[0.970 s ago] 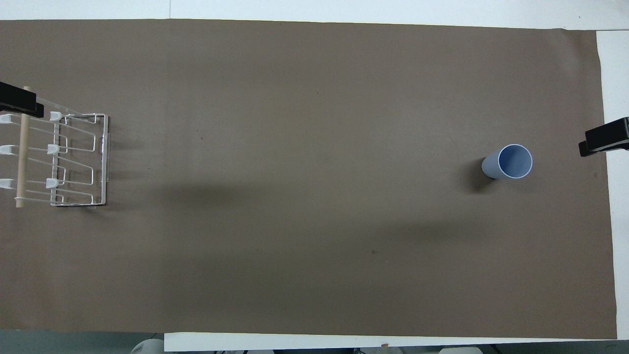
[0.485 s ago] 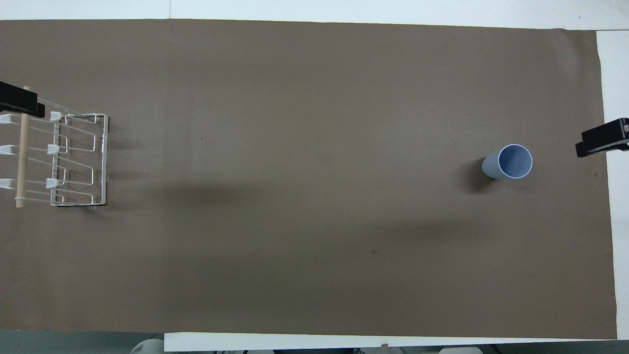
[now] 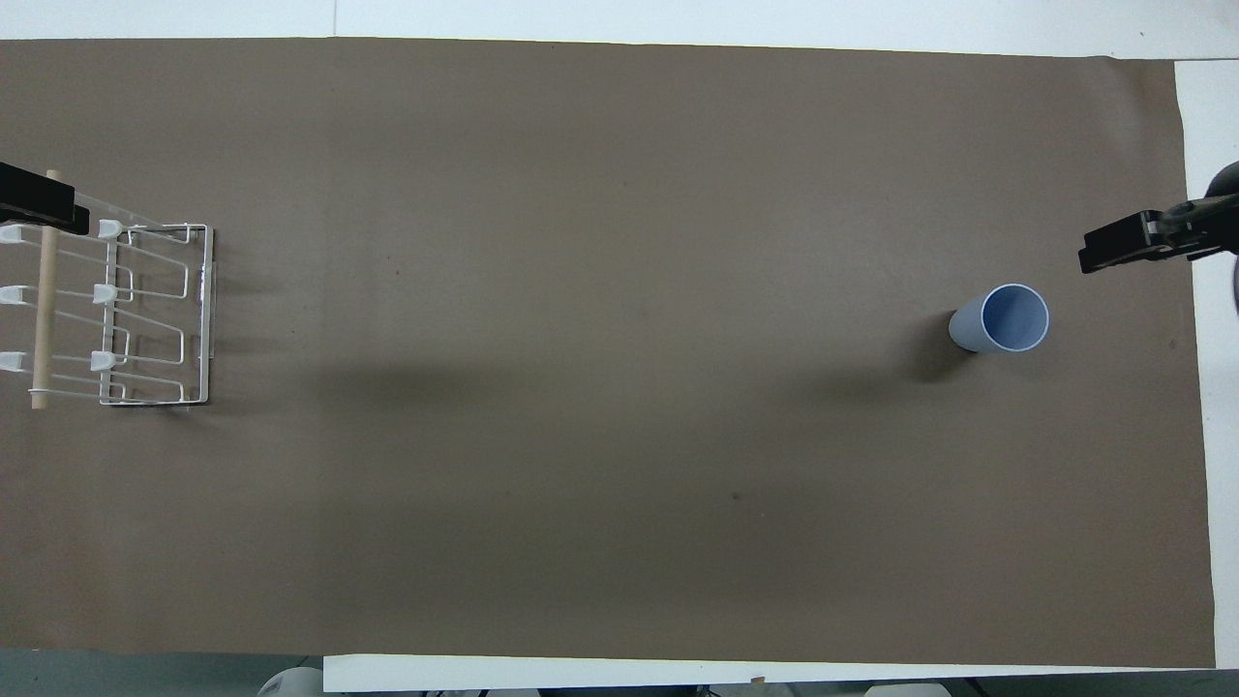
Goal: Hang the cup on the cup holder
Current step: 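Reach the right gripper into the blue cup and grip it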
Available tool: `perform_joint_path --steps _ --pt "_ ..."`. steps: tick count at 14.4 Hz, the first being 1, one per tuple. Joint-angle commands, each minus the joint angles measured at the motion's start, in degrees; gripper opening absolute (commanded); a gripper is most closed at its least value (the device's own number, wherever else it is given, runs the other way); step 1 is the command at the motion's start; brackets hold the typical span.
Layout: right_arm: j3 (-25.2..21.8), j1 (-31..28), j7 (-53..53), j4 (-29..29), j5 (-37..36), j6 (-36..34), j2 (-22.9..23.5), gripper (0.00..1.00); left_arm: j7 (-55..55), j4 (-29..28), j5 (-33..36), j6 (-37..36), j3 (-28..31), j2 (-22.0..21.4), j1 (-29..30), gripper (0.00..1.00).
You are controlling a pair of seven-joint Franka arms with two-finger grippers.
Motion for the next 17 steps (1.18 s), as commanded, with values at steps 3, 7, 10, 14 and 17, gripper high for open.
perform_joint_path --steps 3,7,10,14,17 --pt "0.5 -4.33 -7.66 -12.35 2.31 15.41 1.78 0.95 -0.94 -1.49 0.86 0.55 0.05 -1.54 -0.16 1.0" --pt "0.5 -4.5 -8.1 -13.32 5.82 16.31 4.43 0.93 -1.03 -1.4 0.86 0.73 0.05 -1.54 -0.16 1.0" --pt "0.5 -5.55 -17.66 -17.88 5.83 19.47 3.9 0.93 -1.11 -1.49 0.86 0.64 0.05 -1.54 -0.34 1.0" --pt "0.5 -6.09 -18.65 -20.09 5.83 21.05 3.55 0.92 -1.11 -1.49 0.86 0.99 0.05 -1.45 -0.34 1.0" --pt "0.5 -5.82 -20.22 -22.2 5.83 24.21 3.29 0.67 -1.11 -1.66 0.69 1.78 0.05 -1.54 -0.34 1.0"
